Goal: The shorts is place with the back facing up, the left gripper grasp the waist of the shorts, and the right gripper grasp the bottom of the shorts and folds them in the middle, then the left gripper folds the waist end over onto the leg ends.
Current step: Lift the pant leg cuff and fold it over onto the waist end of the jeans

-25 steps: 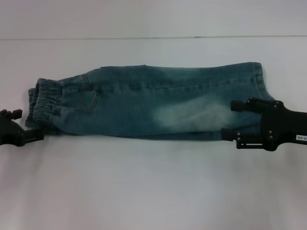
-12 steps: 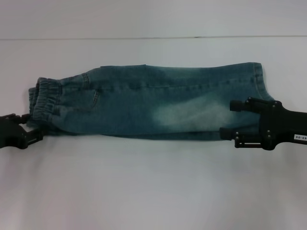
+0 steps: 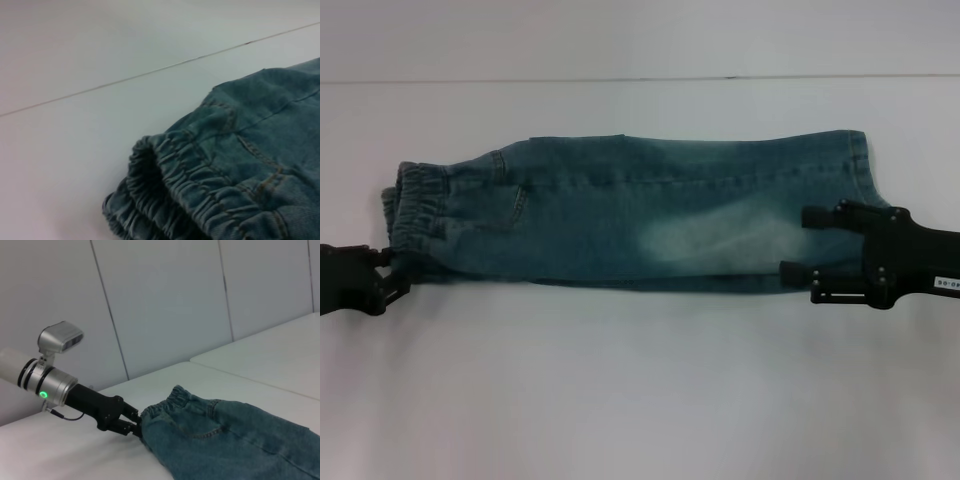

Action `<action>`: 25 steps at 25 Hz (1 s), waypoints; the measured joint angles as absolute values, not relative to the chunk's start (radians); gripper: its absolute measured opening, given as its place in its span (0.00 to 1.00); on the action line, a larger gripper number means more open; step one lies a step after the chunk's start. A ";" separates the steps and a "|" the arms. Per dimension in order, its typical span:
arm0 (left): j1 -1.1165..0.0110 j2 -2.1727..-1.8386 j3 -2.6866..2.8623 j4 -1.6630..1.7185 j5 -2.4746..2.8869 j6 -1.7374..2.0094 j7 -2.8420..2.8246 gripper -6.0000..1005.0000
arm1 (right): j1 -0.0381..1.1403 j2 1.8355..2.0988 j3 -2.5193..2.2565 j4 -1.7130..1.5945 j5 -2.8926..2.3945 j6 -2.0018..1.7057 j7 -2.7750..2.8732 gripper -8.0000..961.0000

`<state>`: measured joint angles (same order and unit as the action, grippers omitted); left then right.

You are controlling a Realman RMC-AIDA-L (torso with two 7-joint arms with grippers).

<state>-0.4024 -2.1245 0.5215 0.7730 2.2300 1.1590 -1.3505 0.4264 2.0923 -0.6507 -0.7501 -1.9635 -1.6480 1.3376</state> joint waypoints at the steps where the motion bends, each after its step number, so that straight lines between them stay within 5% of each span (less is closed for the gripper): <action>1: -0.403 -2.124 0.521 0.773 2.230 1.166 -1.350 0.36 | 0.426 2.092 -0.648 -0.750 -1.963 -1.647 1.338 0.99; 19: -0.460 -2.124 0.556 0.916 2.230 1.288 -1.507 0.12 | 0.431 2.092 -0.651 -0.688 -1.920 -1.505 1.317 0.98; 25: -0.472 -2.121 0.659 1.030 2.236 1.306 -1.637 0.10 | 0.471 2.092 -0.648 -0.592 -1.911 -1.410 1.228 0.89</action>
